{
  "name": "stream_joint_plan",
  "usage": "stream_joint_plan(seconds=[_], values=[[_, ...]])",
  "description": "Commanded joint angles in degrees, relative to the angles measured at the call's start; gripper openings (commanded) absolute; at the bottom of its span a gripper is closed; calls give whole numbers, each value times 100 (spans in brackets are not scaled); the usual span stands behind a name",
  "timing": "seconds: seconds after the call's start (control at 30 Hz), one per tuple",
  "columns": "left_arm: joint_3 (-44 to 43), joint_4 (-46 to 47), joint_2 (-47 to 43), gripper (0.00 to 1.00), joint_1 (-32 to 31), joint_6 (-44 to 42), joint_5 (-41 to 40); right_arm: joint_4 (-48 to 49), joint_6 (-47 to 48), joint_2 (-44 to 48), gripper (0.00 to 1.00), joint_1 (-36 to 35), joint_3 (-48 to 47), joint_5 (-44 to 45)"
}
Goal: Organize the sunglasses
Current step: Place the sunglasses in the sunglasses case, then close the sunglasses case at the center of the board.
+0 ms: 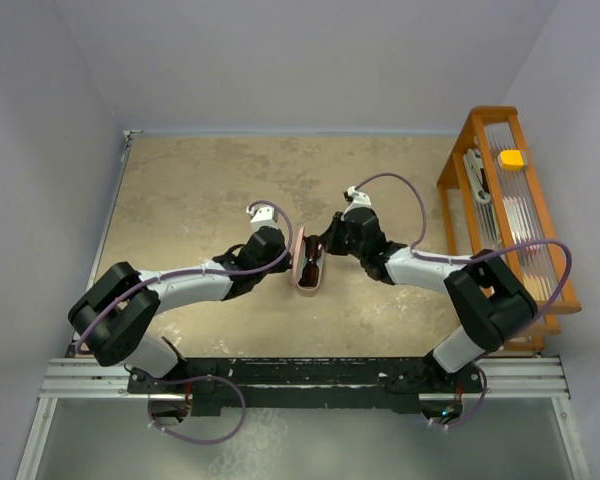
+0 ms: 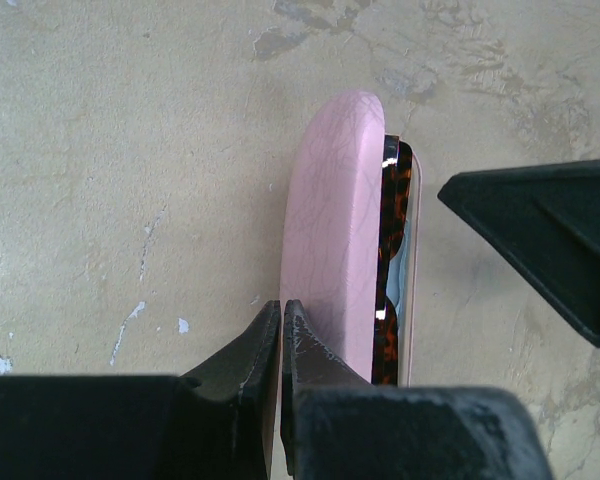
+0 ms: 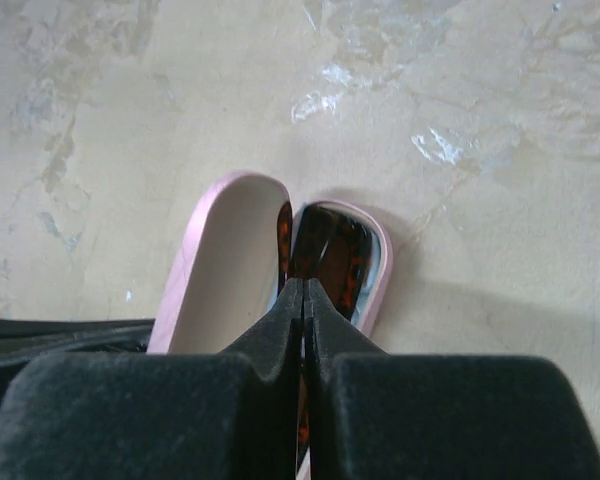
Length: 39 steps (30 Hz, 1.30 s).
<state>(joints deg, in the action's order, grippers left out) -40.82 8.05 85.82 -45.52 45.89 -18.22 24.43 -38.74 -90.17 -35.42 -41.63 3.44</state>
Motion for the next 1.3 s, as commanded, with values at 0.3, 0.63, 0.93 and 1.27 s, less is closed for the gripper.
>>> stream_joint_plan(seconds=[0.3, 0.63, 0.93, 1.27], values=[[-286, 114, -13, 0, -35, -68, -90, 620, -2, -778, 0, 220, -572, -686], [-291, 109, -13, 0, -34, -68, -85, 513, 119, -669, 0, 220, -630, -661], [-267, 91, -33, 0, -43, -74, -103, 331, 305, -210, 0, 221, -408, -518], [-285, 95, -39, 0, -40, -71, -113, -189, 612, 201, 4, 366, -159, -924]])
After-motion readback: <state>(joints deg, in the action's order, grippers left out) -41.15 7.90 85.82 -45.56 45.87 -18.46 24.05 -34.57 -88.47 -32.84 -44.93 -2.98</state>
